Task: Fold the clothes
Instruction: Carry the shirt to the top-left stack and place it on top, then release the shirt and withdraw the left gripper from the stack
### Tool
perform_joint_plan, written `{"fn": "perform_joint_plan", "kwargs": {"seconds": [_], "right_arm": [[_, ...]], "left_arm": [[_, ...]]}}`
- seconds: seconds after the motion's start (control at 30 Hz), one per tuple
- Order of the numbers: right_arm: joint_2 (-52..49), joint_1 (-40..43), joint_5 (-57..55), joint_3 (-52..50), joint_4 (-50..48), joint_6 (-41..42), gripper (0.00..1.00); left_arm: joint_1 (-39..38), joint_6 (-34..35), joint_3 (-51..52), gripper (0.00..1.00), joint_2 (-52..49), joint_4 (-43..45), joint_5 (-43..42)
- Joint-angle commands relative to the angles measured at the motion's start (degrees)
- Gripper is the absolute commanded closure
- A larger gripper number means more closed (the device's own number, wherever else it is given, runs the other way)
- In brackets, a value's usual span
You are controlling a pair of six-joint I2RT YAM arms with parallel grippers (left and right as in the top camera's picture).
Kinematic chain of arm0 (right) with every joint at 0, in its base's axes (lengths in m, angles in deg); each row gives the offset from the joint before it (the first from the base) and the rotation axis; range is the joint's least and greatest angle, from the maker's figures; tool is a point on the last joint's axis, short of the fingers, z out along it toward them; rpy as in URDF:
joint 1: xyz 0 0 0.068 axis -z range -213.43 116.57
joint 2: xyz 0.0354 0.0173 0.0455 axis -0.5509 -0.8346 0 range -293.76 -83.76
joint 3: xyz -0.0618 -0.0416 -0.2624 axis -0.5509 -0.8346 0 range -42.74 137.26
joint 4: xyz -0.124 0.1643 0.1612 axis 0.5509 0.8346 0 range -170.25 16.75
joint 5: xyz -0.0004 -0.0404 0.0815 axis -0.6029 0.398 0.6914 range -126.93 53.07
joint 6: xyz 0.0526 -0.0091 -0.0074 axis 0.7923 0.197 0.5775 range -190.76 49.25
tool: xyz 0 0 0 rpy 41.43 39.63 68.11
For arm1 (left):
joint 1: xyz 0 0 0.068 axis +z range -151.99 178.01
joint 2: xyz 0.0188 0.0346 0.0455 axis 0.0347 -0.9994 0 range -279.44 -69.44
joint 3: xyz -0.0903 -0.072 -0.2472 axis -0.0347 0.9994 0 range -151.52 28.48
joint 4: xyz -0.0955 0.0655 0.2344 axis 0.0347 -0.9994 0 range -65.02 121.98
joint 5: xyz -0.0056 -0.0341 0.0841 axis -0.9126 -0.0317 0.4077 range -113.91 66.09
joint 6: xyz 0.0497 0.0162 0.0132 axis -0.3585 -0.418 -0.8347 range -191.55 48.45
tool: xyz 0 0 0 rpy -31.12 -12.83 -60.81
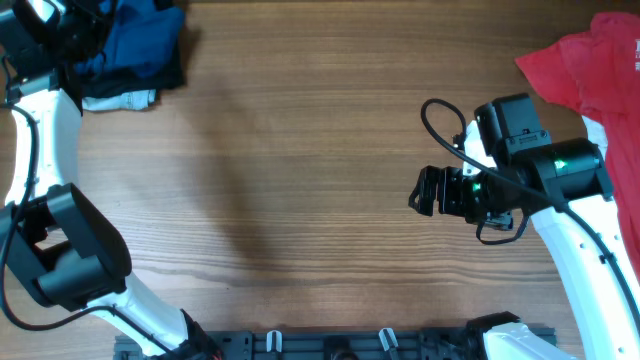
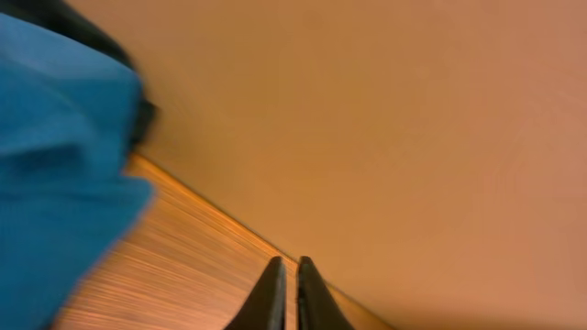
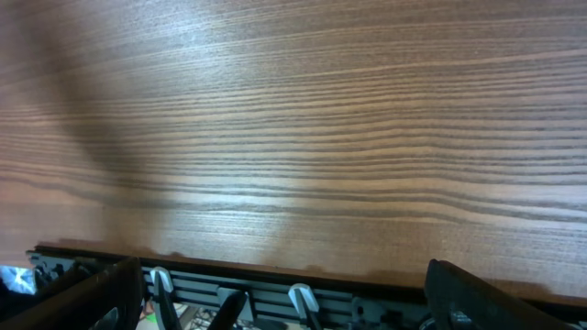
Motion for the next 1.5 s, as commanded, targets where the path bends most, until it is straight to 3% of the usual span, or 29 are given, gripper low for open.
{"fn": "perform_joint_plan", "kwargs": {"seconds": [0.0,0.1,0.3,0.37,0.43,0.47,0.5,0.57,0.6,0.67,0.73,0.83,0.9,0.97,1.03,1.1,1.13,1.2,1.23,1.3,1.47], "right_arm": [[0.68,0.07,0.28,-0.04,0.15,0.44,0.02],[0.68,0.07,0.31,-0.04,0.57,0.87,0.02],[0.68,0.04,1.16,-0.04,2.58,2.97,0.02],[0.68,0.04,1.16,-0.04,3.48,3.23,0.02],[0.68,0.04,1.14,-0.04,3.34,3.26,0.02],[0.68,0.04,1.14,-0.04,2.93,4.04,0.02],[0.68,0.04,1.16,-0.04,2.71,4.28,0.03],[0.68,0.04,1.16,-0.04,2.25,4.26,0.04],[0.68,0.04,1.16,-0.04,1.40,4.28,0.05],[1.03,0.04,1.18,-0.04,0.20,4.26,0.07],[2.75,0.04,2.34,-0.04,-1.22,3.80,0.06],[9.38,0.04,3.76,-0.02,-2.67,3.30,0.07],[15.06,0.04,3.74,-0.02,-2.45,2.08,0.07],[23.56,0.07,3.74,-0.02,-2.47,0.87,0.06],[31.23,0.07,3.74,-0.02,-2.45,0.92,0.04],[38.58,0.07,3.50,-0.02,-1.99,0.79,0.02],[41.35,0.07,3.48,-0.04,-1.86,0.76,0.01],[44.74,0.07,3.02,-0.04,-1.86,0.94,0.00],[46.62,0.07,2.23,-0.04,-1.73,2.38,0.00],[47.25,0.07,2.16,-0.04,-1.53,2.27,0.01],[47.50,0.07,-1.07,-0.04,-0.94,2.34,0.05]], "left_arm": [[0.11,-9.35,-0.02,0.96,-1.92,0.13,24.13],[0.15,-19.23,-0.02,0.96,-6.95,4.61,27.80],[1.36,-19.69,-0.02,0.83,-21.73,12.85,27.71],[3.15,-18.91,-0.02,0.85,-24.57,12.09,28.33],[5.55,-17.25,-0.04,0.85,-23.71,12.11,22.29],[6.95,-16.83,-0.04,0.82,-21.68,12.72,16.72],[7.76,-15.30,-0.04,0.69,-19.32,12.96,13.60],[8.24,-14.64,-0.04,0.67,-13.86,12.76,9.81],[8.07,-13.49,-0.04,0.45,-7.45,11.08,7.41],[7.96,-8.68,-0.04,0.22,-0.17,7.63,3.89],[7.98,-5.11,-0.04,0.01,7.58,4.98,-5.60],[8.02,-1.57,-0.04,0.00,19.32,1.40,-29.49],[8.02,-1.60,-0.04,0.00,24.26,-1.95,-39.85],[8.04,-2.89,-0.02,0.00,29.55,-10.43,-48.37],[8.02,-9.38,-0.02,0.00,33.35,-21.31,-48.50],[8.02,-25.42,-0.02,0.00,38.29,-43.34,-43.10],[8.02,-34.14,-0.02,0.00,41.40,-55.93,-35.58],[8.04,-41.99,-0.02,0.00,45.29,-66.49,-31.02],[8.02,-49.53,-0.02,0.00,49.48,-75.87,-30.80],[8.04,-52.89,-0.02,0.00,54.27,-82.88,-28.11],[8.04,-52.87,-0.02,0.00,68.59,-92.78,-25.35]]}}
